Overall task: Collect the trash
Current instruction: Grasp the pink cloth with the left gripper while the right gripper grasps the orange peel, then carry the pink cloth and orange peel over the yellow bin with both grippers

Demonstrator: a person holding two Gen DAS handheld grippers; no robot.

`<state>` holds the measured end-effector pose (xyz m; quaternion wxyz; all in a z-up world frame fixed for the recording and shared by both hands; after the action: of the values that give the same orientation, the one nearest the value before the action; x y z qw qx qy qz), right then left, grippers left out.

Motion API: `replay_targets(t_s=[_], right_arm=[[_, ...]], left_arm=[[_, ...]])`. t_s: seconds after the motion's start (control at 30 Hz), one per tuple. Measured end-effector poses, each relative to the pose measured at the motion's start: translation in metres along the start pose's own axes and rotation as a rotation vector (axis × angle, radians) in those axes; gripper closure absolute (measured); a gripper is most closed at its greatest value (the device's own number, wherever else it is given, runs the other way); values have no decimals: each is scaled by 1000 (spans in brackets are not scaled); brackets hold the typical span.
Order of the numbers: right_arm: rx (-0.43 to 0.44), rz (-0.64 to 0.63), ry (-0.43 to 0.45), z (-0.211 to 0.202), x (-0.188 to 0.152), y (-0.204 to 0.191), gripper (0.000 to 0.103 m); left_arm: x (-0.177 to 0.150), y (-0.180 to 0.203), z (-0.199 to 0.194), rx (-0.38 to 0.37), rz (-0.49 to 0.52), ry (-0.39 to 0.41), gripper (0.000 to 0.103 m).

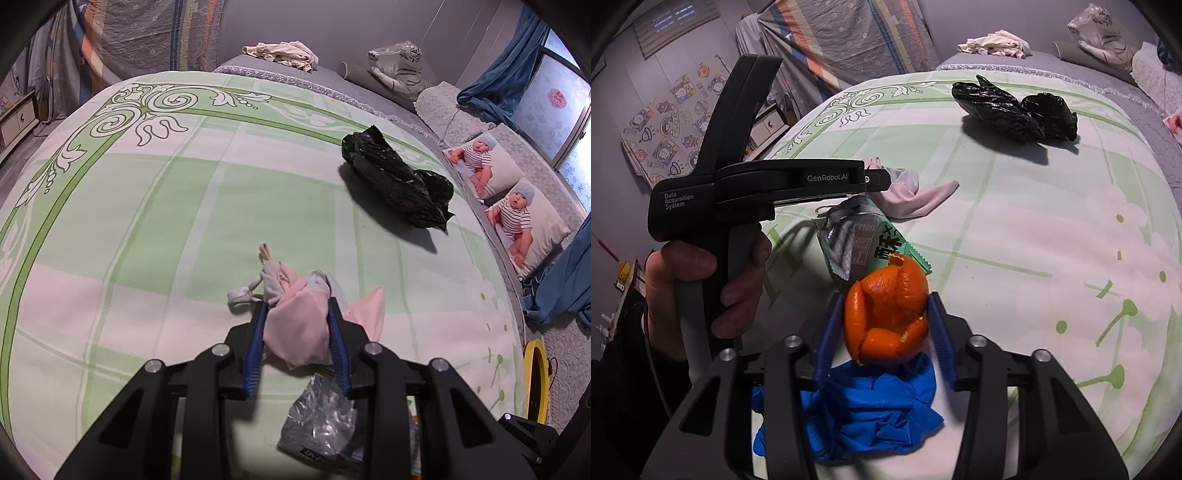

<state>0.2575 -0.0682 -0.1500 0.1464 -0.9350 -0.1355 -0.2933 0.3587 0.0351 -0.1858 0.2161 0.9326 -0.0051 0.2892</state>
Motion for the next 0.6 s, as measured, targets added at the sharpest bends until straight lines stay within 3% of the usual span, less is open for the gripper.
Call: replay_targets(t_s=[0.13,0.6], right_arm=[[-9,-11,9,-4,0,-2,73],[-20,11,56,-36,-10,4,75]], left_arm=[[3,-4,-9,-3,-24,23,79],[3,7,-59,9,-18,143,80]])
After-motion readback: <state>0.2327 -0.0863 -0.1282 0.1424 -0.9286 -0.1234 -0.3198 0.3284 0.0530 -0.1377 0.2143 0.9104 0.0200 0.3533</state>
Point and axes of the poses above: each gripper's, at about its wrist camera, not at the fingertips, and z roughly the way its jaws point, y to its right, x to its top, the point moved 6 cm from there along z, roughly the way its jaws point, and after that the axes turned 9 degrees about -x, right-handed, at the moved point
